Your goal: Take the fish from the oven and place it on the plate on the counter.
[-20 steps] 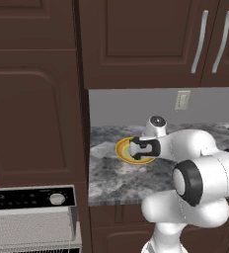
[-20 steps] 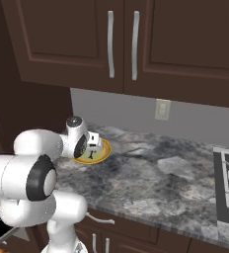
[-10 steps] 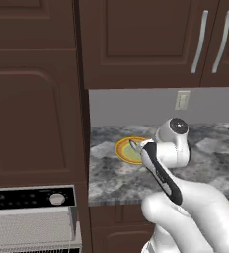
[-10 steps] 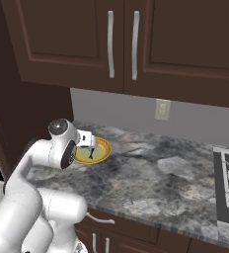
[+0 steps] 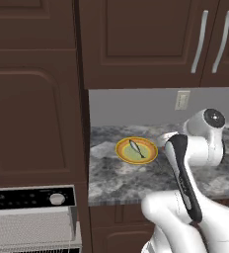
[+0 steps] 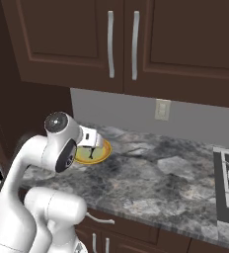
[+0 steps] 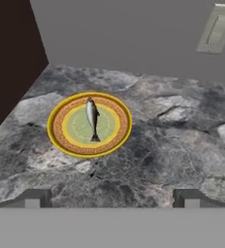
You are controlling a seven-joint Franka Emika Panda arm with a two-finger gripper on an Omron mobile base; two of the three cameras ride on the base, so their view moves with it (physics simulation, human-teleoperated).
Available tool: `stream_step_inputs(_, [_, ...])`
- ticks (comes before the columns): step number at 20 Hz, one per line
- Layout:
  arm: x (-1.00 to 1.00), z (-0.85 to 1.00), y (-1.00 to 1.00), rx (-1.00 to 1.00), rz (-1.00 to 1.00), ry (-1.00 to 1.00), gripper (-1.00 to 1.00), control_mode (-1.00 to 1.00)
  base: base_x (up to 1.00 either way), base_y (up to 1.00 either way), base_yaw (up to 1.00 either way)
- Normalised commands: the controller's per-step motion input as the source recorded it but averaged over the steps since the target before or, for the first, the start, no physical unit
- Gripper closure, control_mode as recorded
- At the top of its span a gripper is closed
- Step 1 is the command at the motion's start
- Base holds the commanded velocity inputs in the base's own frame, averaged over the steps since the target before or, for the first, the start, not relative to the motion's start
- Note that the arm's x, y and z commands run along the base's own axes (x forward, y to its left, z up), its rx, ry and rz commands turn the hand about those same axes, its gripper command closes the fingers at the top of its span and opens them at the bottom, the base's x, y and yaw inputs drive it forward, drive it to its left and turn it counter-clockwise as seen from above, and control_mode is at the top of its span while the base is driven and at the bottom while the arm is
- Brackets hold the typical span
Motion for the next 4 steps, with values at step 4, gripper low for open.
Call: stream_step_inputs(4, [-0.43, 0.85, -0.23, 0.00, -0.14, 0.12, -1.00, -1.00, 0.00, 0.00, 0.00])
